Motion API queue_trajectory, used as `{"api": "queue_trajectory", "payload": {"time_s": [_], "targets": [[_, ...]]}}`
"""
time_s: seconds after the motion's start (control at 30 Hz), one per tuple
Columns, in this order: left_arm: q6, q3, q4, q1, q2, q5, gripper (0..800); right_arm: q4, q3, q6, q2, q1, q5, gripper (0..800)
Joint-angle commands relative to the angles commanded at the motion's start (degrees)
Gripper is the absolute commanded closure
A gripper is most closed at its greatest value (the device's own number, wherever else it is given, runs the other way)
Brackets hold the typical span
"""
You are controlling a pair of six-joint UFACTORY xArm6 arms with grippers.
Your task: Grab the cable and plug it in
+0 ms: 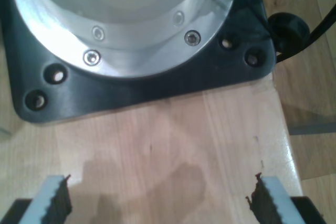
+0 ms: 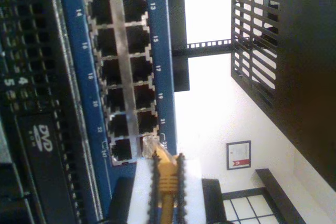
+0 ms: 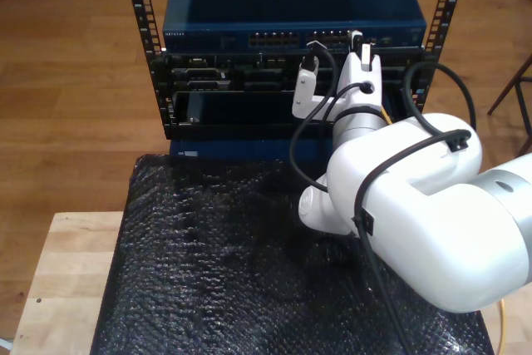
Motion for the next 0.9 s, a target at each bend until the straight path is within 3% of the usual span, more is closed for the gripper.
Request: {"api": "queue_trajectory", "payload": {"time_s": [0.9], "targets": [[0.00,0.00,0.00,0.00,0.00,0.00,0,-0.62,-0.09,0.00,1.14,-0.44,0.09,800]]}}
